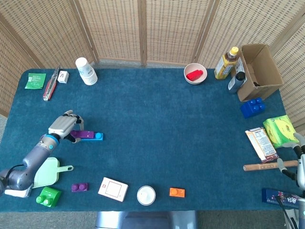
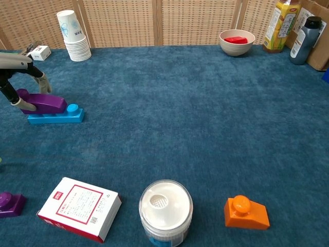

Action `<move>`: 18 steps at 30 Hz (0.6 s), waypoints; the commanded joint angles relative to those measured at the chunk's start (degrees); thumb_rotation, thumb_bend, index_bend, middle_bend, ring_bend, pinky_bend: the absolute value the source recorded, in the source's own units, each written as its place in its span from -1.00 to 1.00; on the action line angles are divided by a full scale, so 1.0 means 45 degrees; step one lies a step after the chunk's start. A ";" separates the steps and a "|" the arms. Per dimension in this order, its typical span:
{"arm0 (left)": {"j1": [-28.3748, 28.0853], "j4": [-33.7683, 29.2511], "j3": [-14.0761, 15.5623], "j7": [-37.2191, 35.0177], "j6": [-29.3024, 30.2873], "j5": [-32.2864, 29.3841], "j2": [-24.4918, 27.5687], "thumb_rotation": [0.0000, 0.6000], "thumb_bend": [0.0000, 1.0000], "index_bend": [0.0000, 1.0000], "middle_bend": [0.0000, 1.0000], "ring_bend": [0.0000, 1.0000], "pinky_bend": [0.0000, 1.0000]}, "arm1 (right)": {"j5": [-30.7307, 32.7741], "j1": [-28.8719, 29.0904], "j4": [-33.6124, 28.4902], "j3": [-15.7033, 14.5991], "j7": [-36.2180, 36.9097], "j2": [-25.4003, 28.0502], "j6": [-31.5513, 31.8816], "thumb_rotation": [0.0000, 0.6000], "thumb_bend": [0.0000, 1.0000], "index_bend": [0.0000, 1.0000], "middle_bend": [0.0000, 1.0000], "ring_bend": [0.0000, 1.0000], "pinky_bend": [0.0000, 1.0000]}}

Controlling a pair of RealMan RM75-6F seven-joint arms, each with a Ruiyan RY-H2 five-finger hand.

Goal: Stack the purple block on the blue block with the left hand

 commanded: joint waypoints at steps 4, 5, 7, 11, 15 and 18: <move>-0.0015 0.0135 0.0026 -0.0048 -0.0069 -0.0070 -0.0125 1.00 -0.28 0.20 -0.44 -0.61 -1.00 | 0.0006 -0.0014 0.0004 -0.0005 0.0003 -0.0005 -0.0002 1.00 -0.43 -0.26 -0.65 -1.00 -0.87; -0.0026 0.0164 0.0040 -0.0044 -0.0094 -0.0069 -0.0160 1.00 -0.28 0.19 -0.44 -0.61 -1.00 | 0.0008 -0.0025 0.0004 -0.0010 0.0007 -0.0007 0.0004 1.00 -0.43 -0.26 -0.65 -1.00 -0.87; -0.0039 0.0211 0.0054 -0.0038 -0.0113 -0.0069 -0.0212 1.00 -0.28 0.19 -0.44 -0.61 -1.00 | 0.0005 -0.0042 0.0005 -0.0014 0.0014 -0.0004 0.0023 1.00 -0.43 -0.26 -0.65 -1.00 -0.87; -0.0083 0.0347 0.0062 -0.0026 -0.0173 -0.0150 -0.0320 1.00 -0.28 0.19 -0.45 -0.61 -1.00 | -0.0008 -0.0114 -0.0017 -0.0010 0.0035 0.0028 0.0136 1.00 -0.43 -0.26 -0.65 -1.00 -0.87; -0.0112 0.0446 0.0073 -0.0020 -0.0232 -0.0235 -0.0399 1.00 -0.28 0.19 -0.45 -0.61 -1.00 | -0.0009 -0.0168 -0.0025 -0.0021 0.0061 0.0039 0.0189 1.00 -0.43 -0.26 -0.65 -1.00 -0.87; -0.0137 0.0508 0.0097 0.0001 -0.0287 -0.0295 -0.0459 1.00 -0.28 0.19 -0.46 -0.61 -1.00 | -0.0014 -0.0192 -0.0024 -0.0030 0.0072 0.0037 0.0206 1.00 -0.43 -0.26 -0.65 -1.00 -0.87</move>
